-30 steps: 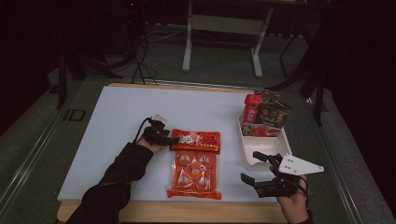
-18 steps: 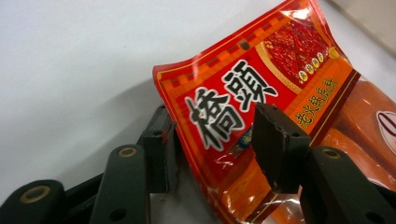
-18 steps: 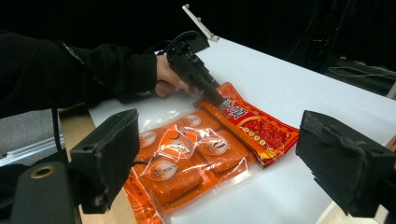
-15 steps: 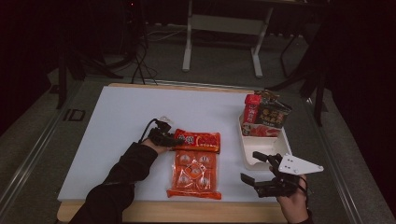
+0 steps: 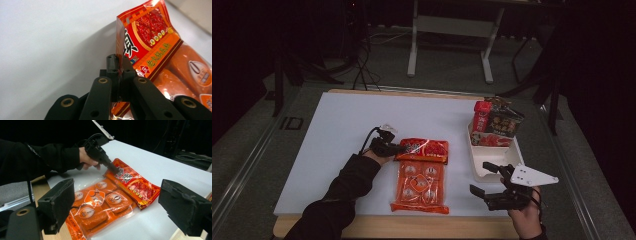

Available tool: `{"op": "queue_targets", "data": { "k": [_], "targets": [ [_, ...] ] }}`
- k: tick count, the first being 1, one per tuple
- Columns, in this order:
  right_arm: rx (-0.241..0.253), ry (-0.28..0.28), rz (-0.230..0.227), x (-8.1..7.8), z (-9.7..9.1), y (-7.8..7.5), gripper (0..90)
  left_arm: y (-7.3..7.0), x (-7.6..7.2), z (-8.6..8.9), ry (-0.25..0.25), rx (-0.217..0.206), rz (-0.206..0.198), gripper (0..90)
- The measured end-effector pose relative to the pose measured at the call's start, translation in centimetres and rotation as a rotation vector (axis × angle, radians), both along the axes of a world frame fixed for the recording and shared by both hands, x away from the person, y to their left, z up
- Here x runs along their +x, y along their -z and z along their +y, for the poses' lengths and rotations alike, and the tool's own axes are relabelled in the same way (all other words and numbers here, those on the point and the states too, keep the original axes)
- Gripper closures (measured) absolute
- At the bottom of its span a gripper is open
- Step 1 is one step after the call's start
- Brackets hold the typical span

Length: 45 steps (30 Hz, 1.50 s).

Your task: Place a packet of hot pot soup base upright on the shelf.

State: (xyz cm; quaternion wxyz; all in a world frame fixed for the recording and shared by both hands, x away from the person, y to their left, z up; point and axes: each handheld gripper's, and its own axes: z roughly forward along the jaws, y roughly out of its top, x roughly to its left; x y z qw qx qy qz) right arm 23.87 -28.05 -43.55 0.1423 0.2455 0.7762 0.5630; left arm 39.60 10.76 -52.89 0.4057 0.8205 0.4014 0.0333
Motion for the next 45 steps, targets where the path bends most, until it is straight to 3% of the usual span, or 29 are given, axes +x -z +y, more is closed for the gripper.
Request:
{"op": "queue_targets", "data": {
  "k": [6,10,15,19,31,45],
  "targets": [
    [-0.020,0.027,-0.036,0.0,0.0,0.0,13.8,-1.1,-0.9,0.2,-0.011,-0.036,-0.050,89.9],
    [-0.021,0.039,-0.034,0.1,-0.1,-0.1,13.7,-2.2,-1.4,0.5,-0.011,-0.061,-0.072,90.0],
    [0.004,0.076,0.004,0.3,-0.5,-0.1,11.8,-3.5,-2.1,0.6,-0.006,-0.071,-0.095,90.0],
    [-0.005,0.103,-0.016,0.1,-0.4,-0.2,10.6,-4.3,-2.6,0.6,-0.007,-0.089,-0.109,90.0],
    [-0.020,0.136,-0.009,0.6,-0.2,-0.4,11.1,-6.5,-3.7,0.5,0.030,-0.116,-0.158,90.0],
    [-0.004,0.121,-0.015,1.8,1.0,-1.8,13.8,-8.7,-5.6,0.3,0.071,-0.180,-0.203,90.0]
  ]
}}
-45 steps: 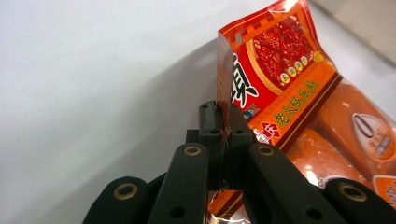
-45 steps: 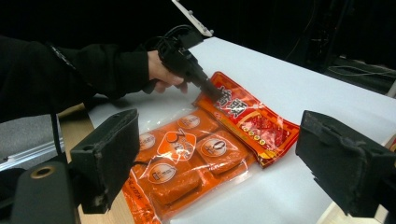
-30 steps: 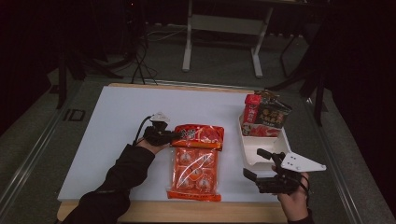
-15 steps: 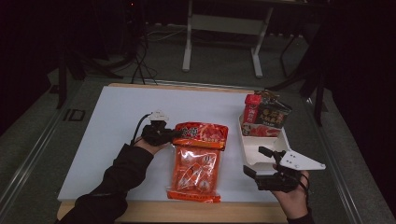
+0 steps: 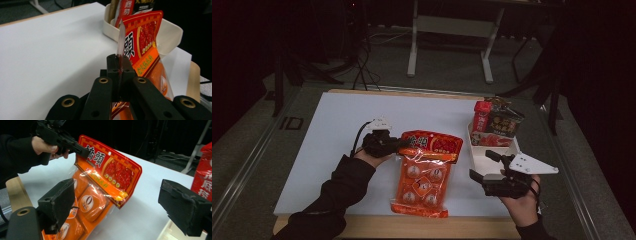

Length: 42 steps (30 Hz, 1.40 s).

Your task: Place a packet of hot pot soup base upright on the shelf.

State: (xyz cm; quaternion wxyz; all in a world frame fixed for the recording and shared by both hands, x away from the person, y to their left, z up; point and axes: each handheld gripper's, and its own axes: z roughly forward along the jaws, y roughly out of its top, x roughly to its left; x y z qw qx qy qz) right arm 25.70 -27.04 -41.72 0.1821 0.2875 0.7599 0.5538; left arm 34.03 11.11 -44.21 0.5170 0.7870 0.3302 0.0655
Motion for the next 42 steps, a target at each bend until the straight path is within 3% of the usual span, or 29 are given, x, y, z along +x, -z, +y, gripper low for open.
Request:
{"op": "queue_targets", "data": {
  "k": [12,22,25,32,35,40,41,42],
  "targets": [
    [0.021,-0.001,0.045,2.9,1.6,0.8,13.6,-1.3,-1.5,-0.2,0.038,-0.040,-0.039,90.0],
    [0.039,-0.033,0.119,4.4,2.7,2.1,15.9,-2.0,-2.5,-0.5,0.064,-0.071,-0.059,90.0],
    [0.039,-0.057,0.137,4.4,3.0,2.4,22.6,-2.2,-2.7,-0.6,0.072,-0.081,-0.065,90.0],
    [-0.007,-0.147,0.178,4.3,3.6,3.4,48.7,-2.4,-2.9,-0.8,0.080,-0.094,-0.062,90.0],
    [-0.006,-0.152,0.180,4.3,3.3,3.5,60.9,-2.3,-3.0,-0.7,0.079,-0.107,-0.053,90.0],
    [-0.002,-0.176,0.198,4.4,3.0,3.4,70.5,-2.3,-3.1,-0.7,0.080,-0.108,-0.061,90.0],
    [0.000,-0.179,0.203,4.5,2.9,3.4,75.7,-2.3,-3.1,-0.7,0.079,-0.113,-0.053,90.0],
    [0.015,-0.206,0.224,4.5,2.7,3.2,87.3,-2.3,-3.1,-0.6,0.078,-0.117,-0.049,90.0]
  ]
}}
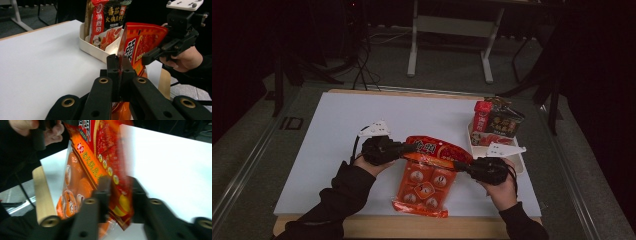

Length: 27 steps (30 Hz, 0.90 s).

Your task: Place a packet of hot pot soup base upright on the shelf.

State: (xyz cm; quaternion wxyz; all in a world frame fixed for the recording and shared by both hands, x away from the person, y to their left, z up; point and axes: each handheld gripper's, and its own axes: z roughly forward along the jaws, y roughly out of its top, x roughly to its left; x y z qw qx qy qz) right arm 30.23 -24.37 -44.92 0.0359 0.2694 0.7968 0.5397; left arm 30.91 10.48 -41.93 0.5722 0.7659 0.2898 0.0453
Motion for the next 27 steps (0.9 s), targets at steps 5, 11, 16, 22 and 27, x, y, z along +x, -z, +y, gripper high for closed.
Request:
{"op": "queue_targets", "data": {
  "k": [5,11,16,22,27],
  "targets": [
    [-0.013,-0.039,0.009,-0.4,0.1,-0.5,90.0,-0.3,-0.2,0.2,0.015,-0.004,0.015,90.0],
    [0.003,-0.074,0.010,-1.8,0.0,-2.0,90.0,-1.3,-1.6,0.5,0.034,-0.004,-0.021,90.0],
    [0.008,-0.077,-0.015,-2.8,0.1,-3.2,90.0,-1.9,-2.0,0.8,0.053,-0.009,-0.040,90.0],
    [-0.014,-0.042,-0.066,-3.4,0.2,-5.1,90.0,-2.0,-1.9,1.1,0.083,-0.028,-0.075,89.5],
    [-0.011,-0.018,-0.107,-3.2,-0.1,-6.3,90.0,-1.9,-1.7,1.2,0.110,-0.071,-0.109,87.3]
  ]
}}
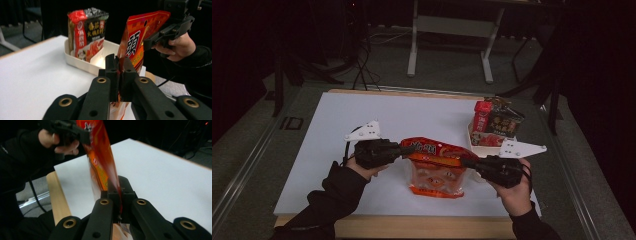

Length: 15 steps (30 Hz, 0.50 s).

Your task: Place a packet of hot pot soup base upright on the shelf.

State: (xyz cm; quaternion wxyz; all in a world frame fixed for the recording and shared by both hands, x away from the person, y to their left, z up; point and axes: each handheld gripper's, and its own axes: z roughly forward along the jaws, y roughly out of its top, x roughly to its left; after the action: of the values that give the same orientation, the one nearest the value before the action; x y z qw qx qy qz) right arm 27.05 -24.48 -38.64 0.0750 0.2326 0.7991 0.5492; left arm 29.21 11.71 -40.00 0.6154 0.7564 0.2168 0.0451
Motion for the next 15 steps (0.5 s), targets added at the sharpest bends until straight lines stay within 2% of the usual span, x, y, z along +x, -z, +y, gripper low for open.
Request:
{"op": "queue_targets", "data": {
  "k": [3,6,8,9,11,12,14,15],
  "targets": [
    [-0.001,0.014,-0.023,0.2,-0.1,-0.7,90.0,0.0,0.0,-0.1,0.007,-0.012,0.000,82.8],
    [0.016,0.016,-0.022,0.4,-0.4,-1.0,90.0,0.0,-0.1,-0.1,0.018,-0.033,-0.007,81.1],
    [0.014,0.018,-0.033,0.5,-0.4,-1.6,90.0,-0.2,-0.1,-0.2,0.014,-0.031,-0.008,74.7],
    [0.014,0.018,-0.033,0.5,-0.4,-1.6,90.0,-0.3,-0.1,-0.1,0.014,-0.031,-0.011,74.7],
    [0.010,0.026,-0.051,0.5,-0.4,-2.2,90.0,-0.4,-0.2,-0.1,0.003,-0.030,-0.020,58.6],
    [0.010,0.026,-0.051,0.5,-0.4,-2.2,90.0,-0.4,-0.2,0.0,0.003,-0.034,-0.021,58.6],
    [0.013,0.032,-0.061,0.5,-0.6,-2.6,90.0,-0.3,-0.3,0.2,-0.003,-0.041,-0.016,48.4],
    [0.032,0.035,-0.065,0.7,-0.9,-3.0,90.0,-0.1,-0.3,0.5,-0.011,-0.053,0.001,39.6]
  ]
}}
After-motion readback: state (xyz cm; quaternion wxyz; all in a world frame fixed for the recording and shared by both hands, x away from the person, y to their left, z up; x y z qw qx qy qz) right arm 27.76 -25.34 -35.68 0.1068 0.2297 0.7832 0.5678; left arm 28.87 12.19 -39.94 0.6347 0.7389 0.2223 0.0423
